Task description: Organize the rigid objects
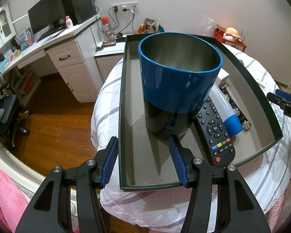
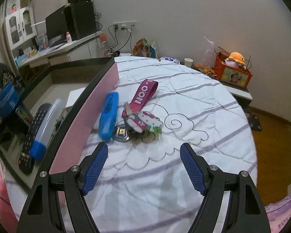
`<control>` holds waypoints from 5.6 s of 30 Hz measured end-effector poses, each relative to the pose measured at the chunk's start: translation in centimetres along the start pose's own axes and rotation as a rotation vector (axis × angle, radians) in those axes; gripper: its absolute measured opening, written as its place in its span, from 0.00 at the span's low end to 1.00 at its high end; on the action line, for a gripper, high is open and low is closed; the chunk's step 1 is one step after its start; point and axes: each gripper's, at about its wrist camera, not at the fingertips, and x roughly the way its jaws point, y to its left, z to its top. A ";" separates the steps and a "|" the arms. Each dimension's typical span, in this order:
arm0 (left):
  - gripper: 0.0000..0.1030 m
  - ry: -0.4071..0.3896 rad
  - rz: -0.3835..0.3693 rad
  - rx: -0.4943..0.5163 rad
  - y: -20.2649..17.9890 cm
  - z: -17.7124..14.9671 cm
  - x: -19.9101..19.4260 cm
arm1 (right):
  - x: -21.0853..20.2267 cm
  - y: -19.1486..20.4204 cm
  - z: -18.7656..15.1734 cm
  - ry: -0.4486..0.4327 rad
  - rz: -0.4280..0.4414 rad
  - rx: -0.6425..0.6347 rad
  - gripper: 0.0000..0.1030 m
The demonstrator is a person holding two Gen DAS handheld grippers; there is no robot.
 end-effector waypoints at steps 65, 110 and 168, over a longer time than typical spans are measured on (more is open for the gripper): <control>0.54 -0.005 0.014 0.015 0.7 0.5 -0.2 | 2.5 -3.4 0.9 -0.051 0.280 0.255 0.26; 0.54 -0.007 -0.002 0.010 0.5 0.6 -0.1 | -10.5 5.7 10.4 -0.261 0.017 -0.168 0.04; 0.55 -0.011 -0.014 0.010 0.9 0.2 0.3 | -8.1 3.8 7.3 -0.198 0.126 -0.129 0.02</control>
